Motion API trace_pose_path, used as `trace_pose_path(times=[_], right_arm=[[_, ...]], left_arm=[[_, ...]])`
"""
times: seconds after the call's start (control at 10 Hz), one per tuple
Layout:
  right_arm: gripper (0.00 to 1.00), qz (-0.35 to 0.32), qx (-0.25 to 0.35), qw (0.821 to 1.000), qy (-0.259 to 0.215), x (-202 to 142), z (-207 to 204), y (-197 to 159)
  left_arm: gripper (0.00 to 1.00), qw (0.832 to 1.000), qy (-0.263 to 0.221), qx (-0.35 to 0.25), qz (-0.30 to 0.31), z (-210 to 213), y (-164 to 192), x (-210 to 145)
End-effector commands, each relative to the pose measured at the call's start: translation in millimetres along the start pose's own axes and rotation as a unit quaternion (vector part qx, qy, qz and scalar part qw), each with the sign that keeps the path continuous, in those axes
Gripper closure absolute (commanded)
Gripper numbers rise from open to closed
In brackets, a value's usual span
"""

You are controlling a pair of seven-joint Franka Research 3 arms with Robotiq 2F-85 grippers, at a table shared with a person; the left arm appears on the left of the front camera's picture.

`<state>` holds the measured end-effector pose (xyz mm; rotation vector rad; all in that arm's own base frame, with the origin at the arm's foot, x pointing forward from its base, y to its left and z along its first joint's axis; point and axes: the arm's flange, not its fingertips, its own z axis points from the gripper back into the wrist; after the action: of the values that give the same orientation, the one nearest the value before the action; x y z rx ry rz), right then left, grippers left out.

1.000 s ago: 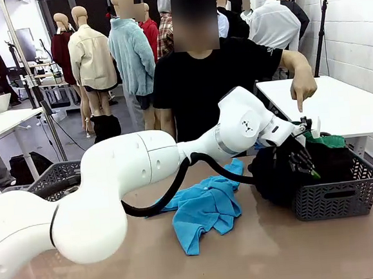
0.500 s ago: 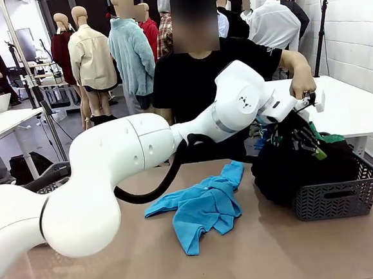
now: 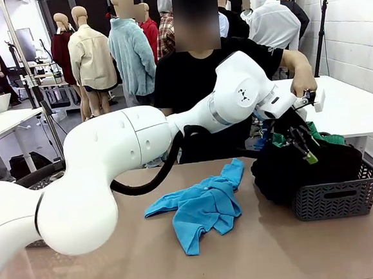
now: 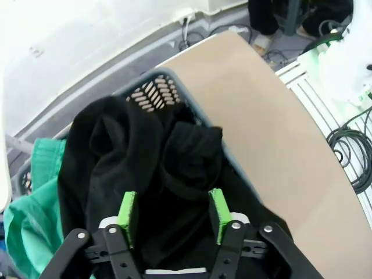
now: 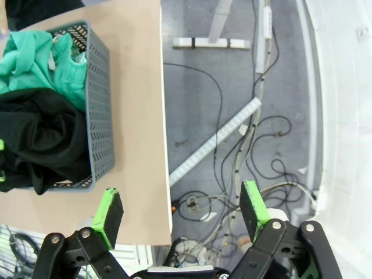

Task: Sort the tops and bottoms.
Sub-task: Sort the clothes according to human instructions.

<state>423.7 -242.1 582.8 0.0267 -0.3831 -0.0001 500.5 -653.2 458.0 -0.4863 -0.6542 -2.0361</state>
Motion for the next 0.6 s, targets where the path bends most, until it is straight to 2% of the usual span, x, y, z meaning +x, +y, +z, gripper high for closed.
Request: trace_pose_path(times=[0.0, 0.2, 0.3, 0.5], right_arm=[[0.0, 0.004, -0.004, 1.0, 0.004, -1.7, -0.7, 0.7], [0.0, 0.004, -0.004, 1.0, 0.004, -1.7, -0.7, 0.7], [0.0, 0.004, -0.004, 1.0, 0.004, -1.7, -0.7, 0.7], [0.0, 0.004, -0.004, 1.0, 0.004, -1.7, -0.7, 0.7]], left_arm=[[0.0, 0.997, 0.062, 0.035, 0.03, 16.5, 96.2, 31.2], [0.0, 0.981, 0.137, 0.105, 0.088, 62.4, 82.7, 6.9], [0.0, 0.961, 0.195, 0.145, 0.132, 87.1, 71.5, -11.6], [0.0, 0.914, 0.231, 0.247, 0.224, 140.8, 35.6, -49.0]])
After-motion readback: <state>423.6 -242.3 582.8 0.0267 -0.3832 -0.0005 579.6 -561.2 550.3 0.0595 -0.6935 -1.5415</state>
